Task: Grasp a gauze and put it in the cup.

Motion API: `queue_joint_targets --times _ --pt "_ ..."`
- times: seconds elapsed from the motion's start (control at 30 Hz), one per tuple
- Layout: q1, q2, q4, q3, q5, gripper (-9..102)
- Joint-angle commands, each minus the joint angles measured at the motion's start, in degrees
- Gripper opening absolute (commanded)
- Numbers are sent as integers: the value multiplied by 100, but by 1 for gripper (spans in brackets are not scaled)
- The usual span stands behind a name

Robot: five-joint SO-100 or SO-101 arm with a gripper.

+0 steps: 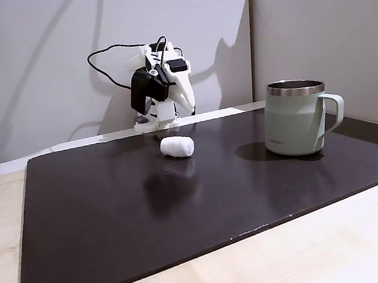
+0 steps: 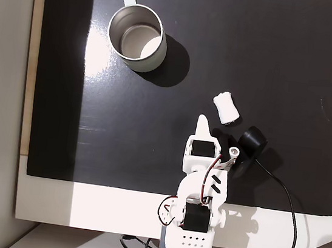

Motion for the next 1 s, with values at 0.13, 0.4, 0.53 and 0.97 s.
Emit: queue_joint_targets --times 0.13,0.4,0.53,0.97 --pt "-202 35 -176 -44 -237 0" --pt "-202 35 -176 -44 -237 0" --pt "-220 35 -185 -44 -281 0" --pt "88 -782 633 -1617 738 0"
